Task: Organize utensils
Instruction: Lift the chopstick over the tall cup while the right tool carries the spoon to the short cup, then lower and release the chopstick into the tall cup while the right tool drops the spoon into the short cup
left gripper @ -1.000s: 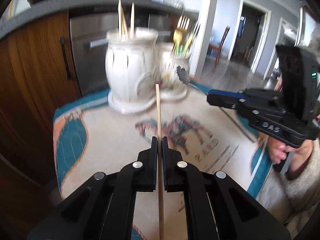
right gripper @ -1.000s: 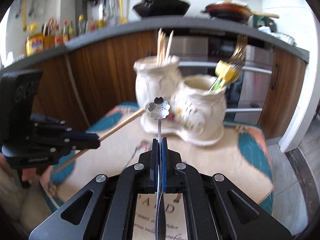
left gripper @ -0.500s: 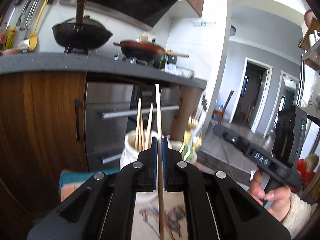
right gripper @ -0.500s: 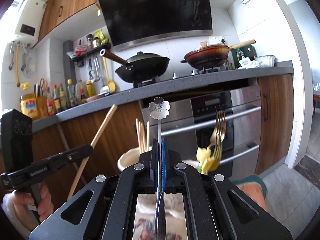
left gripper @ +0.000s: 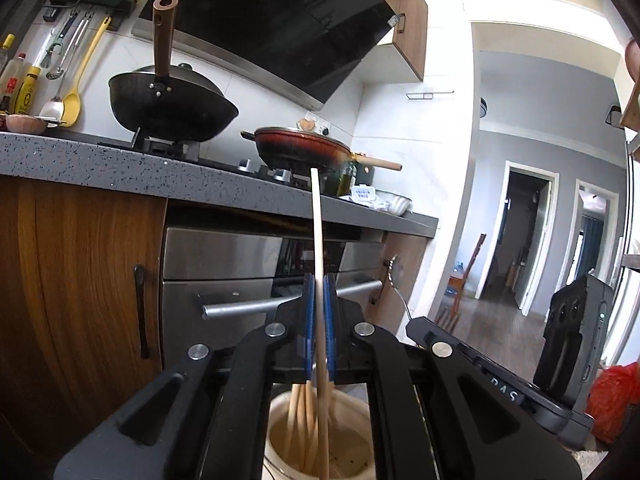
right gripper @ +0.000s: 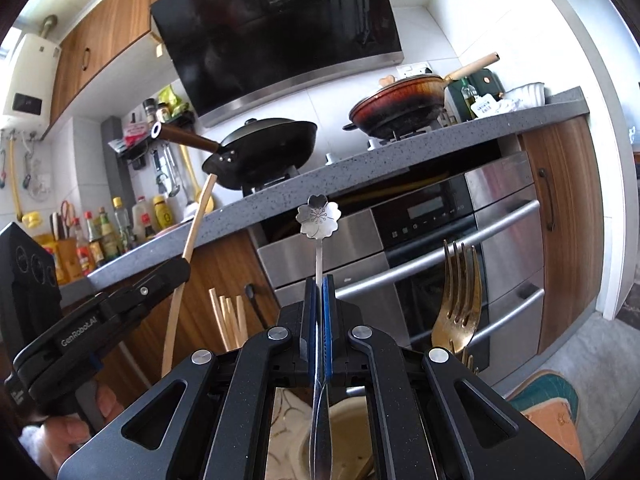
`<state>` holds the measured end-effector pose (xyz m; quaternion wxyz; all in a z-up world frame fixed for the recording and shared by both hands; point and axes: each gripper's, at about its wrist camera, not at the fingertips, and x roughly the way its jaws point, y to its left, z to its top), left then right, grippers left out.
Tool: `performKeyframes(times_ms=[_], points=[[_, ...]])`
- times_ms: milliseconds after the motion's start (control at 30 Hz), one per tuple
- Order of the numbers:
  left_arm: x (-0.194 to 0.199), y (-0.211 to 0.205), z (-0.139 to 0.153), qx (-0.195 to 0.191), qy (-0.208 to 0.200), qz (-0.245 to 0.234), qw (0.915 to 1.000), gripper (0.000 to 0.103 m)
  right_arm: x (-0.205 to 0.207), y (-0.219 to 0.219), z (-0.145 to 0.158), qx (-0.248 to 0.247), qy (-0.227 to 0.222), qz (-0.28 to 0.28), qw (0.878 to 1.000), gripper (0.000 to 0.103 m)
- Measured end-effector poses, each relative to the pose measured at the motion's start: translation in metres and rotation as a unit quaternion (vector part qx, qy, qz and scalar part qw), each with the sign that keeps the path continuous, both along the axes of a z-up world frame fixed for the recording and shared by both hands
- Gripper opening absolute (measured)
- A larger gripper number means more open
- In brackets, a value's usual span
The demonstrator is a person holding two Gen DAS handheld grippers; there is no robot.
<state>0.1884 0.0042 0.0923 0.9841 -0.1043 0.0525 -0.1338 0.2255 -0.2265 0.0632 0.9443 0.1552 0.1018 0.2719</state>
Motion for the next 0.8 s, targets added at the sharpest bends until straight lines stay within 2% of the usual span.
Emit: performKeyframes(times_ms=[200, 433, 567, 800], points=[[0.012, -0.007, -0.009, 0.006, -0.008, 0.009, 0.9999, 0.004, 0.005, 0.003, -0.006, -0.006, -0.007, -0.013, 1.0, 0.004], [-0.004, -0.006, -0.023, 0.026, -0.006, 0.007, 0.9996, 0.004, 0.005, 0.01, -0.006, -0.023, -0.023, -0.032, 0.999, 0.004], [-0.019, -0.004, -0.027, 0.034, -0.008, -0.002, 0.9994, 0.004, 0.005, 0.02, -0.009, -0.051, -0.04, -0.053, 0.996, 0.004], [-0.029, -0.001, -0.031, 0.039, 0.015, -0.022, 0.9989, 0.004, -0.006, 0.03, -0.02, -0.105, -0.069, -0.071, 0.99, 0.004]])
